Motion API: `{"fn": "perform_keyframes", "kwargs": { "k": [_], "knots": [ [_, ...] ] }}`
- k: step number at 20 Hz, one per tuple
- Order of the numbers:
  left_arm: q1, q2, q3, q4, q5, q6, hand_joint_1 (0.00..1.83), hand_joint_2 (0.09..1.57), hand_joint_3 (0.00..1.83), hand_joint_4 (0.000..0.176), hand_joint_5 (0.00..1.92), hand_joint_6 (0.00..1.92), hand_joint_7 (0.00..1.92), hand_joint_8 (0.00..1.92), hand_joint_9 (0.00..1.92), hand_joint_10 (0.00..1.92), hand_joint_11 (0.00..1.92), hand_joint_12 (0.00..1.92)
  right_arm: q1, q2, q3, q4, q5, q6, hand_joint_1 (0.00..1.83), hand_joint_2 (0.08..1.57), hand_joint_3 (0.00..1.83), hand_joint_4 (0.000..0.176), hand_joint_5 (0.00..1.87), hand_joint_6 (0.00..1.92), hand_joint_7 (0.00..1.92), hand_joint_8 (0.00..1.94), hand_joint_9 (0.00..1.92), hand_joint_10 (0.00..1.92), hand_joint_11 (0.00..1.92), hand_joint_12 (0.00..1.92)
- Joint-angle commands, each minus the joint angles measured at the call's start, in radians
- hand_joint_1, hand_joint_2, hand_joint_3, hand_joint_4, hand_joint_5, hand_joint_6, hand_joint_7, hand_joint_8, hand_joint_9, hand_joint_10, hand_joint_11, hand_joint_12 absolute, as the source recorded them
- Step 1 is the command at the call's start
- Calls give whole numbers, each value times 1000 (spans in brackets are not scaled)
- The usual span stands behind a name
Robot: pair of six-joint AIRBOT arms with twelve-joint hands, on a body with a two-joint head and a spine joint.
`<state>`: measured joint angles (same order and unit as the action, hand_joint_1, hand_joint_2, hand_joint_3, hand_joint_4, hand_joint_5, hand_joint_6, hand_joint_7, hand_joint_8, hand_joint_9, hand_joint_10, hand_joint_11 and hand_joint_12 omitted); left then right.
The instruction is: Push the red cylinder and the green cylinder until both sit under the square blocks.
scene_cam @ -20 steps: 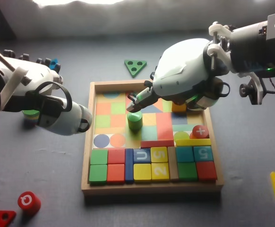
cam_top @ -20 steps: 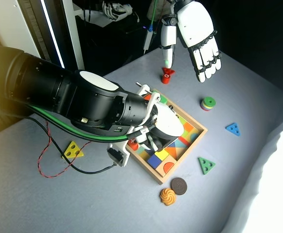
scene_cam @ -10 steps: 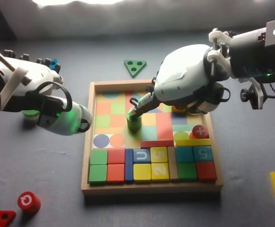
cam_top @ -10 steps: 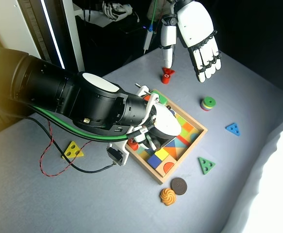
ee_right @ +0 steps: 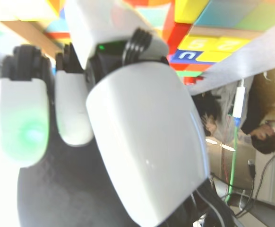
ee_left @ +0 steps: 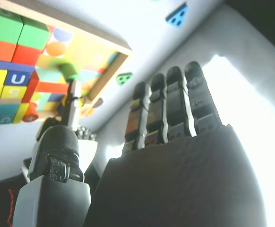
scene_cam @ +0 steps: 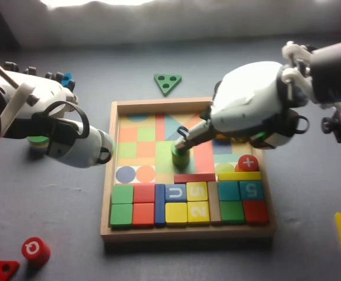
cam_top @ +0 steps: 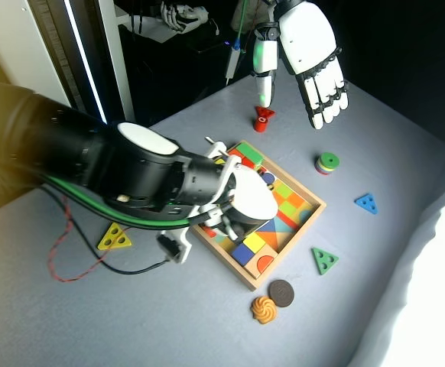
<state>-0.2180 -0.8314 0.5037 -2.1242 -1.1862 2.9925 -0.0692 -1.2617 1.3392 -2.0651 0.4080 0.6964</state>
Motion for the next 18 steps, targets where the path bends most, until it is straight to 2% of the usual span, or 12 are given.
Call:
{"fn": "perform_keyframes", "kwargs": {
  "k": [1, 7, 18],
  "knots": [
    [-3, 13, -3, 86, 3, 5, 0, 1285, 0, 0, 88, 3, 80, 7, 60, 9, 24, 25, -10, 19, -13, -8, -3, -3, 1785, 1007, 437, 0, 306, 1, 1561, 1941, 1740, 1921, 1830, 1921],
    [-3, 13, -3, 86, 3, 5, 0, 1276, 0, 0, 81, 0, 78, 2, 54, 2, 12, 23, -25, 95, -72, -31, 29, -1, 1794, 1006, 433, 0, 329, 5, 1589, 1941, 1755, 1921, 1832, 1921],
    [-3, 12, -3, 87, 4, 5, 0, 1288, 3, 0, 86, 4, 75, 1, 54, 2, 10, 30, -42, 176, -94, -39, 95, -1, 1783, 1033, 442, 0, 304, 2, 1577, 1941, 1744, 1921, 1807, 1921]
  ]
}}
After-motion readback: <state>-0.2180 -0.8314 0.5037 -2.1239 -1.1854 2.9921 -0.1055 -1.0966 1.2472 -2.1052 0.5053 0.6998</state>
